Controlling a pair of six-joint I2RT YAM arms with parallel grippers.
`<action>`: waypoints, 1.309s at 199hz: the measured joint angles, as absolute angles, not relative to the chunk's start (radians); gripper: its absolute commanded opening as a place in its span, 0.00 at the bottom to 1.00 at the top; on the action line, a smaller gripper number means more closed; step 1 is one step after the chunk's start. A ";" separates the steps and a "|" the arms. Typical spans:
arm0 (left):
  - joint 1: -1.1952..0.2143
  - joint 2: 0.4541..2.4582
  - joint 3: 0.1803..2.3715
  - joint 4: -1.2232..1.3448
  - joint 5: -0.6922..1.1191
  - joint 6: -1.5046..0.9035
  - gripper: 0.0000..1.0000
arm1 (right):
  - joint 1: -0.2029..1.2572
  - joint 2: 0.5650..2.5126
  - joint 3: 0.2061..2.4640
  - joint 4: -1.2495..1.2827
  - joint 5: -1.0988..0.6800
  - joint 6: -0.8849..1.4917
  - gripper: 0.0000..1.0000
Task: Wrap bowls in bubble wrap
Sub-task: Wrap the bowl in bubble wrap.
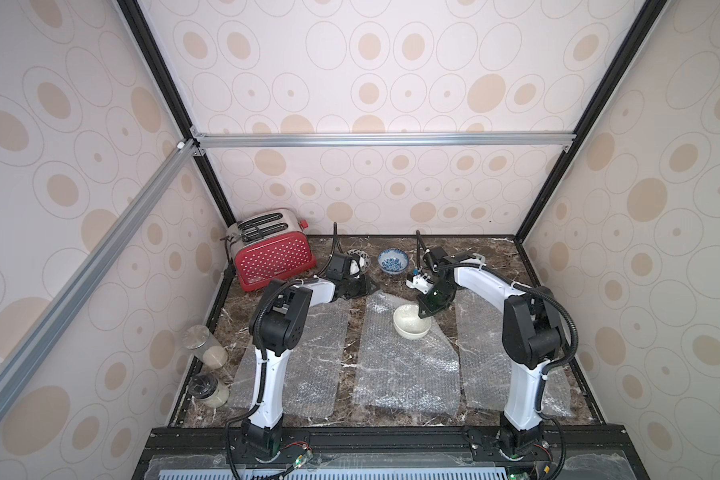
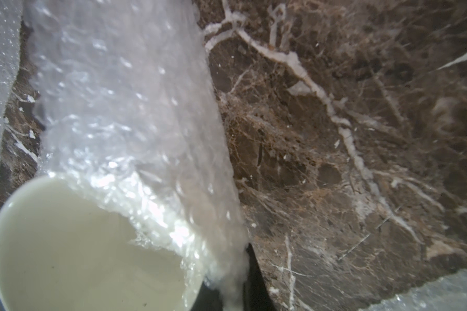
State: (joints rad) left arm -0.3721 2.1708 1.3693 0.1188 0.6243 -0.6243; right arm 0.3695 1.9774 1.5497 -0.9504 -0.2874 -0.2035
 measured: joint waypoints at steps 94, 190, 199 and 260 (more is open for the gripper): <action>-0.373 2.096 1.324 0.112 0.622 -0.616 0.00 | 0.366 1.977 1.549 -0.934 -0.227 -0.184 0.02; -0.448 1.856 1.164 0.096 0.621 -0.617 0.00 | 0.373 1.977 1.533 -0.870 -0.123 -0.117 0.01; -0.468 1.836 1.156 0.089 0.623 -0.618 0.00 | 0.375 1.977 1.532 -0.870 -0.114 -0.113 0.01; -0.570 1.761 1.147 0.088 0.617 -0.662 0.00 | 0.381 1.977 1.531 -0.858 -0.118 -0.086 0.01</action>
